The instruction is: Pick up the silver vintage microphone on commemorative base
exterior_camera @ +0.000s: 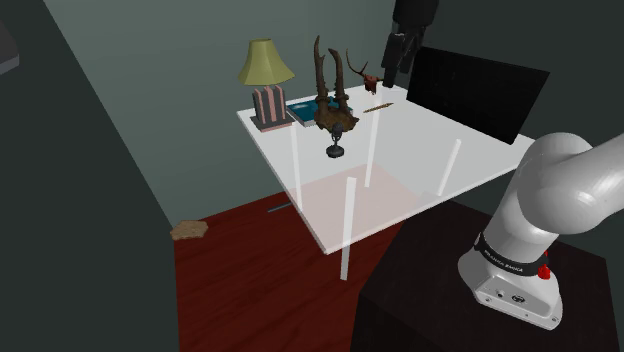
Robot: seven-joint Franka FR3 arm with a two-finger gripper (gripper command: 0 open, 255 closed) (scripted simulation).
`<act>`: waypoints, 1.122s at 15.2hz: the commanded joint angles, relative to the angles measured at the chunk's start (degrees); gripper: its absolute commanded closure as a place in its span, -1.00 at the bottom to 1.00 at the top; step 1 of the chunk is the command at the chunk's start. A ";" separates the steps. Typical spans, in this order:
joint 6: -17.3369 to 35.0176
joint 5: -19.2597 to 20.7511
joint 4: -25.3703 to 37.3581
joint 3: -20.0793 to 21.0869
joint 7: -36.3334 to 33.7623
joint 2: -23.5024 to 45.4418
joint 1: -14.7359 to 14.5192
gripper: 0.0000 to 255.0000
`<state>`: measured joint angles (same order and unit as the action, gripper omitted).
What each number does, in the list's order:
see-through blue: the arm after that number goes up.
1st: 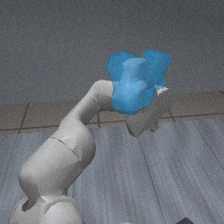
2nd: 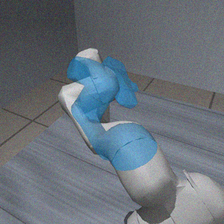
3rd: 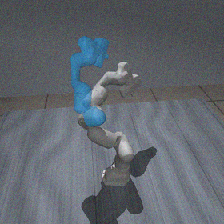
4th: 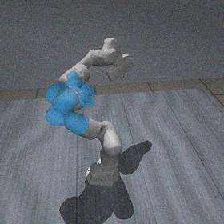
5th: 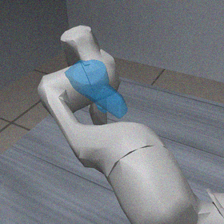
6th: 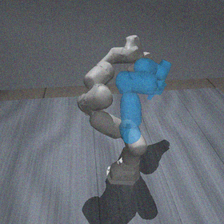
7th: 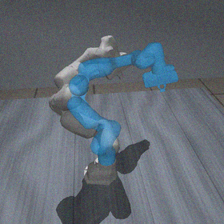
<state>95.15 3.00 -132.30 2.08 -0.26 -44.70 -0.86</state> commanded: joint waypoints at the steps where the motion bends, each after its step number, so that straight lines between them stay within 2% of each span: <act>1: 0.00 0.00 0.00 0.00 0.00 0.00 0.00 -1.00; 9: 16.16 3.38 -6.05 -6.23 7.72 7.44 1.08 -1.00; 17: 31.96 4.42 -6.19 -12.53 15.78 20.35 1.42 -1.00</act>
<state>125.38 7.46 -139.17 -9.54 14.22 -26.24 0.55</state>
